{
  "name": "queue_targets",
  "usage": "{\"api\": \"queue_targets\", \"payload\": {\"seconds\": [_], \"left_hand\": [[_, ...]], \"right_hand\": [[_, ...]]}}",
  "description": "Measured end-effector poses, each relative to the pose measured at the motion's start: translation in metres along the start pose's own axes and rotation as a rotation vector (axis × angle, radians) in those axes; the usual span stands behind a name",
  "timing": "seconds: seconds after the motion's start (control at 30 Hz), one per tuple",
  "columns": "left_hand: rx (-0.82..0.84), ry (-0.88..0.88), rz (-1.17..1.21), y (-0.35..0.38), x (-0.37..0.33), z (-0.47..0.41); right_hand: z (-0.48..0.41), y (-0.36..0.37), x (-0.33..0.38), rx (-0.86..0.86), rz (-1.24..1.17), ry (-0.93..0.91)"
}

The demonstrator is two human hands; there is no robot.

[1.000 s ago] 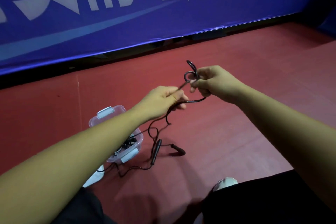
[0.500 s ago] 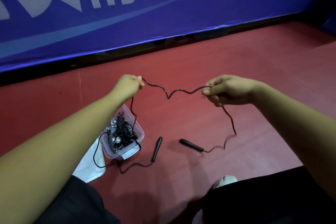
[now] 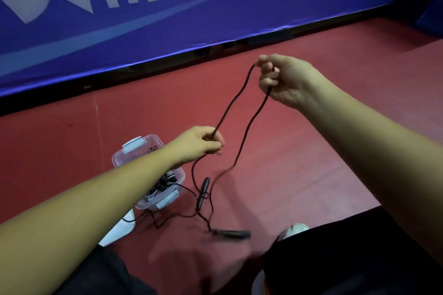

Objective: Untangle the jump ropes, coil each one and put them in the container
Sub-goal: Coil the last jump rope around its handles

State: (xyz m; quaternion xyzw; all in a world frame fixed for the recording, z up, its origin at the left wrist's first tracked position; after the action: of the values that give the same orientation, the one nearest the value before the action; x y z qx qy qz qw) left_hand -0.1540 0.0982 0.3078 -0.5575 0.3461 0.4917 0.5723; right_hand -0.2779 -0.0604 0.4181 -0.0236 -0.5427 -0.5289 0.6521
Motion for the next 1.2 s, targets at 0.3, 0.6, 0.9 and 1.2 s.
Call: {"api": "queue_targets", "payload": {"seconds": [0.3, 0.6, 0.9, 1.2], "left_hand": [[-0.439, 0.326, -0.556, -0.017, -0.030, 0.009], [0.724, -0.055, -0.282, 0.067, 0.021, 0.030], [0.300, 0.148, 0.101, 0.027, -0.051, 0.017], [0.072, 0.022, 0.180, -0.018, -0.048, 0.024]], "right_hand": [[0.018, 0.008, -0.012, 0.112, 0.046, 0.202], [0.009, 0.005, 0.010, -0.017, -0.210, -0.056], [0.009, -0.034, -0.002, -0.163, 1.398, -0.273], [0.020, 0.008, -0.035, 0.382, 0.919, -0.100]]}}
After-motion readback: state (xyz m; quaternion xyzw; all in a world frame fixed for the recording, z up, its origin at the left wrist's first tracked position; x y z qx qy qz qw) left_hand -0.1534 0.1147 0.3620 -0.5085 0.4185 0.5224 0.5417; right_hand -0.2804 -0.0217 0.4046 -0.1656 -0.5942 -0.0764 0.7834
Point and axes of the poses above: each hand's wrist, its own z-axis away from the middle knuckle, its own y-axis out of the palm, x = y × z, the point moved 4 cm from there along -z, towards the middle knuckle, and after that the axes turned 6 degrees about y, right-handed, at the moved point
